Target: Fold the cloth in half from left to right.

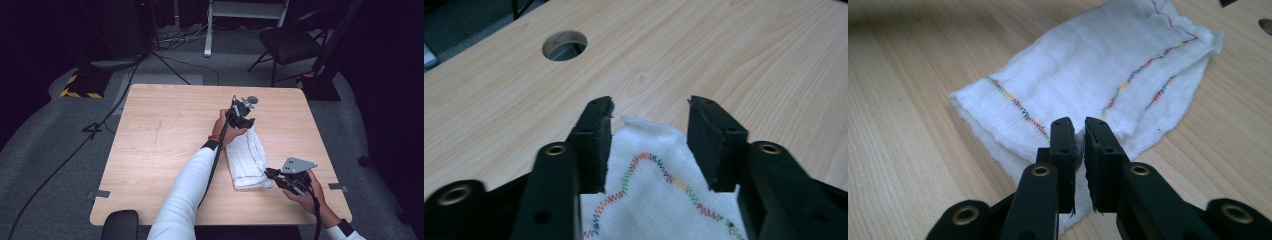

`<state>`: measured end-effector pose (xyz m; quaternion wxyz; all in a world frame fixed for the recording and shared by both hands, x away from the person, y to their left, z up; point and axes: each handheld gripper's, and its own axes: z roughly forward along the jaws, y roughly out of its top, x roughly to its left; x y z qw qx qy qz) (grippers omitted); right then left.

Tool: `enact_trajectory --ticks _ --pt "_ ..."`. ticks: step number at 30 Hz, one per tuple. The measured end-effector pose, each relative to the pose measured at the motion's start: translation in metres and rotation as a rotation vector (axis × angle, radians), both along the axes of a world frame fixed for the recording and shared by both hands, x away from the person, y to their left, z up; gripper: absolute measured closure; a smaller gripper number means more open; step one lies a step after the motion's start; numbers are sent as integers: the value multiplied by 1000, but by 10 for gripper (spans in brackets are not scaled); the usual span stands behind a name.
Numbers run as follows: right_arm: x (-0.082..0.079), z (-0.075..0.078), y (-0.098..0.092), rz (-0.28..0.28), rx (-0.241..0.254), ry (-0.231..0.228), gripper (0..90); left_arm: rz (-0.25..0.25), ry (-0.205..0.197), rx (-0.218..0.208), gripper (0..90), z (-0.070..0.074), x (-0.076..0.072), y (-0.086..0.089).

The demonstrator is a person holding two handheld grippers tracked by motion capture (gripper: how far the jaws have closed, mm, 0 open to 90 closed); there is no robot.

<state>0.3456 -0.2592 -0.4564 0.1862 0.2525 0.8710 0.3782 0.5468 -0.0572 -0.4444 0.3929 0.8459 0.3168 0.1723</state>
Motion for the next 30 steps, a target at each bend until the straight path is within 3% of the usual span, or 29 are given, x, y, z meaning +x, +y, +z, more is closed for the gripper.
enact_trajectory --ticks 5,11,16,18,20,22,24,26,30 --pt "0 -1 3 -2 -12 10 774 -28 -33 9 393 14 -18 12" --pt "2 -2 0 -10 -33 27 755 -116 -48 50 296 20 -60 38" --pt "10 -5 -4 -66 -45 33 612 -161 -36 69 251 9 -95 57" --pt "15 -7 -6 -89 -50 43 585 -174 -9 67 249 2 -107 59" --pt "22 -11 -12 -82 -25 56 557 -216 13 71 257 -4 -119 59" --pt "27 -14 -15 -82 -5 73 531 -256 7 106 280 -12 -130 56" --pt "32 -18 -18 -95 -13 78 513 -269 16 142 278 -21 -135 54" --pt "39 -21 -19 -121 -19 81 499 -276 49 145 277 -29 -134 54" --pt "54 -26 -19 -127 7 97 460 -292 68 163 283 -42 -129 51"
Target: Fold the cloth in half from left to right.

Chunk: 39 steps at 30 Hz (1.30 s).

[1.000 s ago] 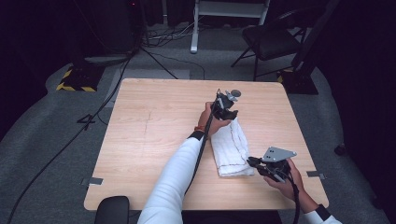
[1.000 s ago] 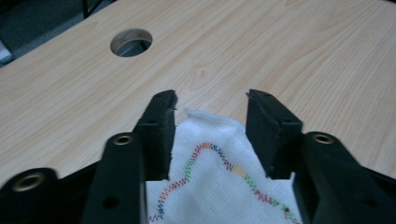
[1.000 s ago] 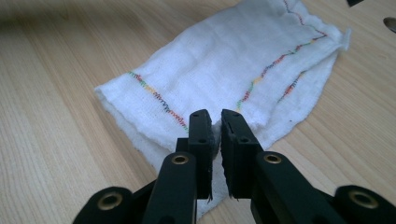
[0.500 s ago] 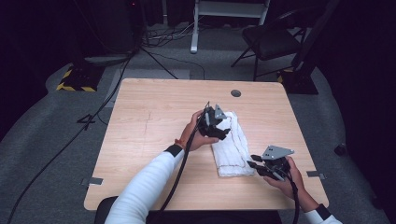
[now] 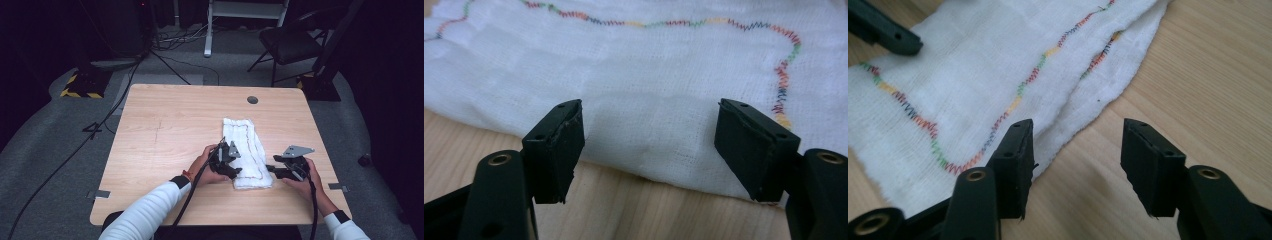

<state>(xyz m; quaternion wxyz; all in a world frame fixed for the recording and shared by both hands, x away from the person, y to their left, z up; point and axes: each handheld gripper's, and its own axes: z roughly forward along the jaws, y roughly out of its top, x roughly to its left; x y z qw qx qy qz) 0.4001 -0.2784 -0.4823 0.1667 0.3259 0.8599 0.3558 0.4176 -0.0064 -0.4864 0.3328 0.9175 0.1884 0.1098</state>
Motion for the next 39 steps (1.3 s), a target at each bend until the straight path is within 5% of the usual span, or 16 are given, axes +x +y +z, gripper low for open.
enact_trajectory --ticks 8,11,19,33,39 --pt "22 -13 2 4 37 72 406 -23 45 -20 278 -6 6 4" --pt "20 -12 2 8 31 77 422 -38 25 -4 284 -5 3 5" --pt "7 -10 15 19 -1 56 454 -27 49 -17 285 -6 -3 18" --pt "-13 -9 49 117 -23 52 461 17 68 -21 285 -6 -27 50" --pt "-16 -7 54 150 -43 54 392 23 55 4 284 -3 -37 57"
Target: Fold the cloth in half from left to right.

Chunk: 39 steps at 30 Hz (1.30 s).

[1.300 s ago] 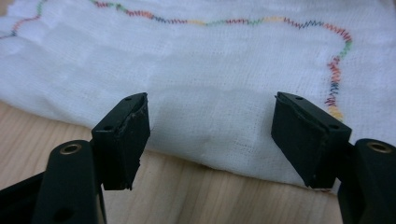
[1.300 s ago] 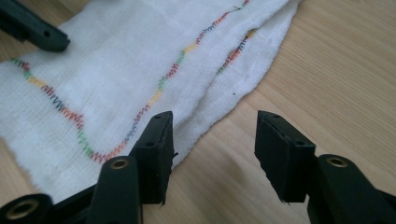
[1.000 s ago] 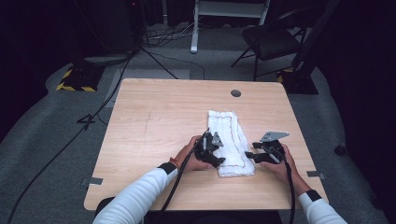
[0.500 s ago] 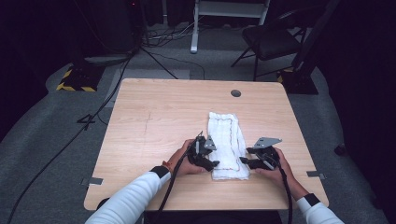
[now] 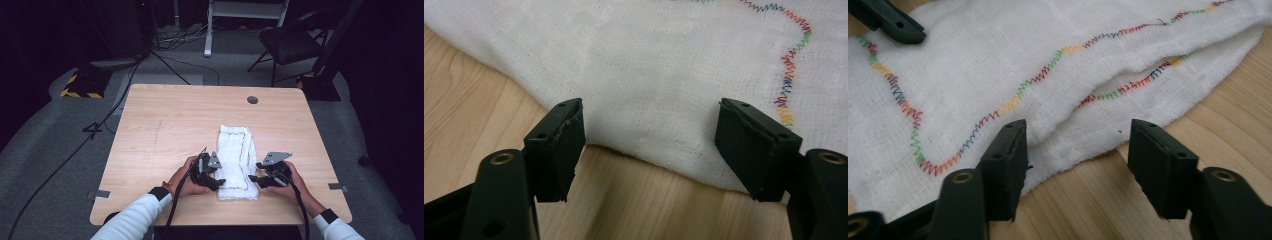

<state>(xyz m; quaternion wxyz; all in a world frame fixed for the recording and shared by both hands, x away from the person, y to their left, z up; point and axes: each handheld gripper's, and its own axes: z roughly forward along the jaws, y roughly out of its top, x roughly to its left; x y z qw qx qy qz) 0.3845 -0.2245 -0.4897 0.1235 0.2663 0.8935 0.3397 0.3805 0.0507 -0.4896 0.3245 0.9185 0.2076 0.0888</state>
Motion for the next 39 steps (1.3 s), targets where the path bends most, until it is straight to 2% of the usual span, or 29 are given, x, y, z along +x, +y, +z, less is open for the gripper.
enact_trajectory --ticks 4,8,13,15,17,20,22,26,27,29,31,33,36,39 --pt "3 6 -6 -7 19 -15 387 12 -6 3 242 6 4 3" --pt "13 15 -16 -61 47 -44 390 29 -26 -13 221 12 11 6" --pt "31 23 -21 -122 70 -70 396 94 -73 -30 219 21 33 11" --pt "40 26 -19 -134 75 -74 398 122 -65 -54 217 23 45 11" --pt "49 29 -15 -149 57 -92 403 145 -68 -64 218 25 57 9" --pt "63 32 -9 -169 61 -101 408 169 -90 -59 217 25 74 4" --pt "72 32 -5 -177 59 -104 410 188 -76 -65 222 25 86 1" --pt "89 30 3 -193 55 -98 424 223 -75 -65 234 21 107 -4" --pt "93 28 5 -197 52 -97 428 229 -62 -70 249 20 112 -5" --pt "100 25 7 -216 53 -92 435 249 -66 -73 251 17 122 -6" --pt "109 22 9 -224 62 -75 434 276 -39 -102 252 12 131 -7" --pt "117 20 12 -236 75 -63 434 292 -29 -107 247 9 138 -8" --pt "127 19 16 -248 68 -56 429 319 -20 -88 255 4 147 -12" --pt "134 16 20 -262 43 -63 427 346 10 -124 258 0 155 -13"
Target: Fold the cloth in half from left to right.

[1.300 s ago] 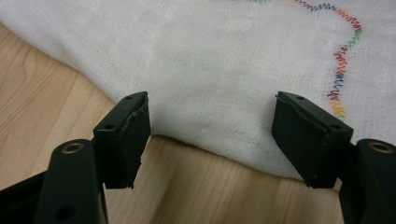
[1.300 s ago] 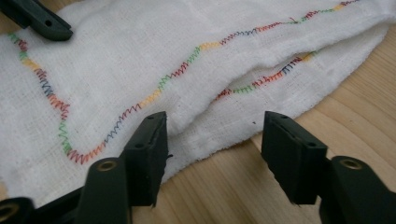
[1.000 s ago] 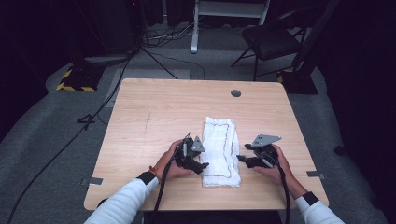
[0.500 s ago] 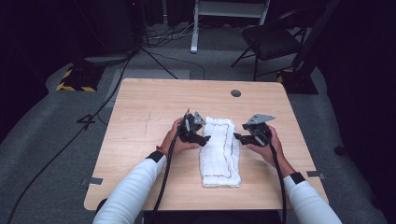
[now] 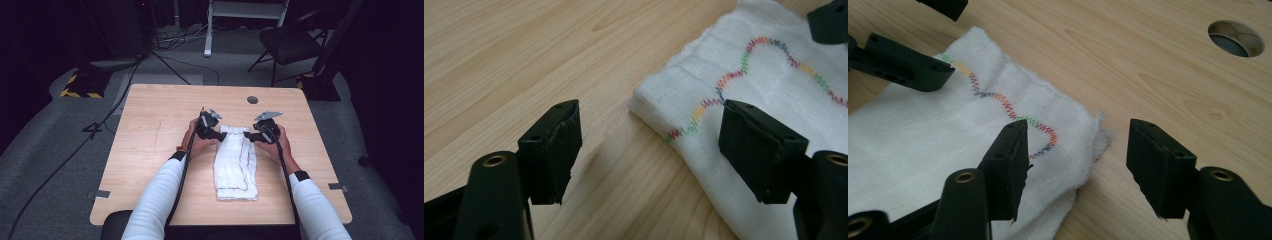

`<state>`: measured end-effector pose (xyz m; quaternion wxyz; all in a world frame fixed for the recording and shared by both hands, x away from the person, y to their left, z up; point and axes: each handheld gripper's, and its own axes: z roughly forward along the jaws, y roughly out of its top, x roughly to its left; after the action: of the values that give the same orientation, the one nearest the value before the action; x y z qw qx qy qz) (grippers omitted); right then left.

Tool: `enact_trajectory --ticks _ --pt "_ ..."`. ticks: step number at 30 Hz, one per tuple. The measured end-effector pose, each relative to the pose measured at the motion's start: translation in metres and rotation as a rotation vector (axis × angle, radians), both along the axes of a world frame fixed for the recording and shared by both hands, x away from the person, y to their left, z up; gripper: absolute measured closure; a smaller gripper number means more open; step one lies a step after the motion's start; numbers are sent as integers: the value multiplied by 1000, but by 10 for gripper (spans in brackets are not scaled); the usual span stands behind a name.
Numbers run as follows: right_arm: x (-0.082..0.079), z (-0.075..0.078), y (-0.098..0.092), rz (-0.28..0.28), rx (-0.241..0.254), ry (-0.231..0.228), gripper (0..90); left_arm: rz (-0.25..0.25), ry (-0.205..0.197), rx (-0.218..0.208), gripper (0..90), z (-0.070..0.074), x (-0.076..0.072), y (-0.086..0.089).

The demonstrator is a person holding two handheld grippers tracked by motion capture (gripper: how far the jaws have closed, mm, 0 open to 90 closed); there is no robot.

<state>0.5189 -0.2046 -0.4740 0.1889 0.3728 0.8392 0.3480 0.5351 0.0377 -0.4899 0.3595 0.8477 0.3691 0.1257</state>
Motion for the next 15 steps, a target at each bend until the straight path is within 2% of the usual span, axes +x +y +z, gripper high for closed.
enact_trajectory --ticks 3,5,10,15 --pt "6 -3 3 -6 -19 16 427 -16 2 18 258 0 5 -2" --pt "8 -6 5 -7 -25 22 429 -21 17 24 259 0 7 -3" --pt "11 -15 8 -13 -20 62 434 -17 38 13 264 -6 8 -5" --pt "13 -17 3 -31 22 85 434 -26 27 10 264 -8 8 -5"
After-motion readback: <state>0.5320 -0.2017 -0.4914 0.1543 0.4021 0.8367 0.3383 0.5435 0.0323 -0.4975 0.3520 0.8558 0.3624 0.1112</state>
